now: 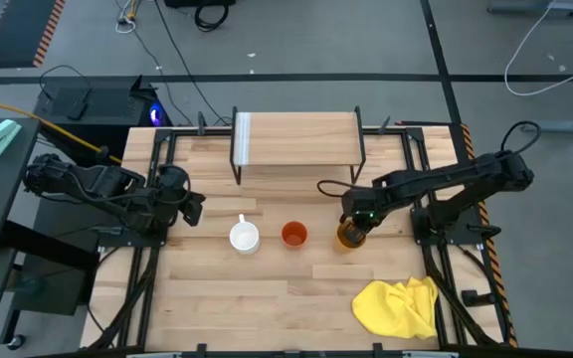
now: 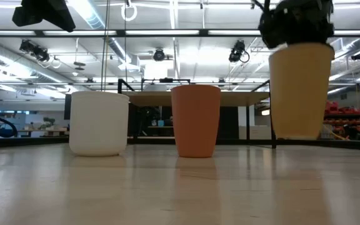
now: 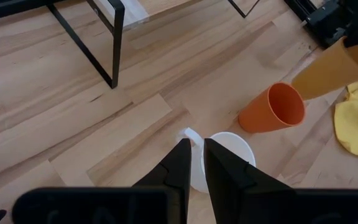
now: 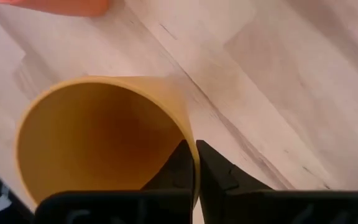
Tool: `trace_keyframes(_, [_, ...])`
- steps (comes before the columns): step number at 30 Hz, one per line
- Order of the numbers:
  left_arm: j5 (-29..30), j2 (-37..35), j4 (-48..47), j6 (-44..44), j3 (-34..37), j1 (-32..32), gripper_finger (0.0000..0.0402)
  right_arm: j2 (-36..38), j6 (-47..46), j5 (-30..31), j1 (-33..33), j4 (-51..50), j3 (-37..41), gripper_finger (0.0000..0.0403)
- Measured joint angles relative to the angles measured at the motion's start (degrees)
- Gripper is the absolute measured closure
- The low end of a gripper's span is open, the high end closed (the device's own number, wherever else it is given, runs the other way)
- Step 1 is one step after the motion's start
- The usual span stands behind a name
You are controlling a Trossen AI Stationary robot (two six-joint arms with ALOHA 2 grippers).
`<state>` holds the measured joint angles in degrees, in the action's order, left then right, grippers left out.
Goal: Stack small to large cups/mugs on shelf
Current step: Put the yellow cup on the shelf
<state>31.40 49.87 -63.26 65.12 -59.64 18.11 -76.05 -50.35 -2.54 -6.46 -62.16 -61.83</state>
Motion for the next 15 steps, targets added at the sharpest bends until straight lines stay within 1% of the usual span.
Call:
trace_keyframes(4, [0.0,0.0,0.0,0.0,0.0,0.0,0.0349,-0.8,3.2,2.8,1.4,-9.9,-8.7,0.0398])
trace_keyframes(9, [0.0,0.0,0.0,-0.2,0.0,0.0,0.0349,-2.2,7.2,6.6,4.3,-20.4,-21.6,0.0400])
trace_keyframes(13, [0.0,0.0,0.0,-0.2,0.0,0.0,0.0349,-4.2,10.9,9.5,8.3,-27.8,-30.9,0.0400])
trace_keyframes(15, [0.0,0.0,0.0,-0.2,0.0,0.0,0.0349,-5.2,13.3,10.1,10.9,-27.8,-34.3,0.0400])
